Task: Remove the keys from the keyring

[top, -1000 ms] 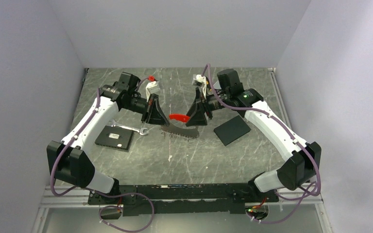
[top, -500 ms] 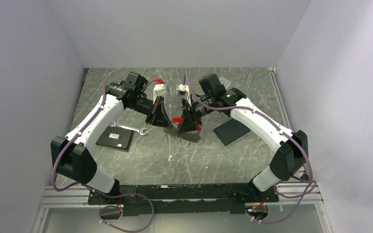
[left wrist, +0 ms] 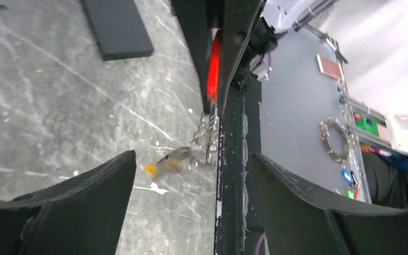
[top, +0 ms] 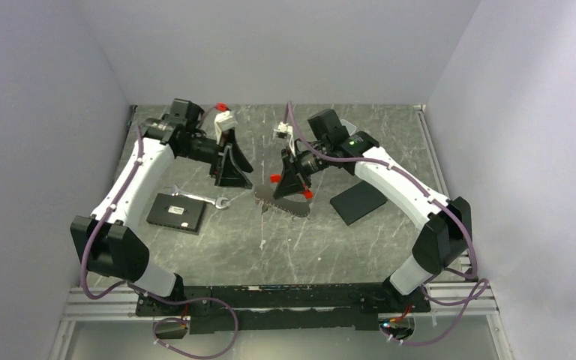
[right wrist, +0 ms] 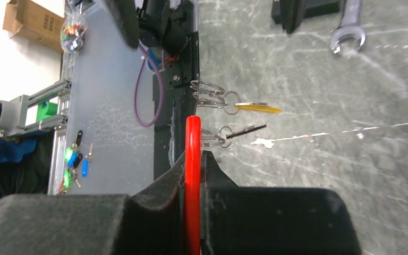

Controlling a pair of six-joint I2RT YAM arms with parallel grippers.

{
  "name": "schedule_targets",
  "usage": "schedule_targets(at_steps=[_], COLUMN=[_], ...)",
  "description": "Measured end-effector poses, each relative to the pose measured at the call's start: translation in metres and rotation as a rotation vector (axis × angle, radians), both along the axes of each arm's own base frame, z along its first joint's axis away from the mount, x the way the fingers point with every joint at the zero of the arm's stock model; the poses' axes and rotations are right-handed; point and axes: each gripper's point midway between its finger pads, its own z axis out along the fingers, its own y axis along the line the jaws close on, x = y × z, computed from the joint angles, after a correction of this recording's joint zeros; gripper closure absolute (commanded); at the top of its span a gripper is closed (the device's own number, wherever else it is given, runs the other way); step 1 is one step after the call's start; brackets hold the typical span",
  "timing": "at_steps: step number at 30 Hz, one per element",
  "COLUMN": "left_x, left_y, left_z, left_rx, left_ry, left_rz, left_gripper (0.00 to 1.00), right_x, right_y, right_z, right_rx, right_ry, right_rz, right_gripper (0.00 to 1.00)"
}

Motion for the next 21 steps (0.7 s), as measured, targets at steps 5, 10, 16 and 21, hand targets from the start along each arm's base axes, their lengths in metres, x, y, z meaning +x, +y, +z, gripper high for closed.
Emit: schedule_targets(at_steps=[5, 10, 16, 21], left_x=[0.018, 0.001, -0.012, -0.007], left_y=[0.025, 0.028, 0.025, 0.022], left_z=[0.011, 0.008, -0.006, -0.01], left_rx=[-0.038, -0.075, -0.14, -0.163], left_ry=[-0.031, -0.058, -0.03, -0.045], left_rz=[0.103, 0.121, 0.095, 0.085], left_gripper=[0.12, 0.09, 0.09, 0.14], right_x=[0.016, 0.02, 0.023, 0.022], right_y=[-0.003, -0.009, -0.014, -0.015], right_z=[0.02, 0.035, 0.049, 0.051], right_rx=[0.03, 0.056, 0.085, 0.092], right_ry=[-0.054, -0.08, -0.102, -0.094], right_rz=[-0.04, -0.075, -0.098, -0.098], right_gripper=[1.0, 1.0, 1.0, 1.0])
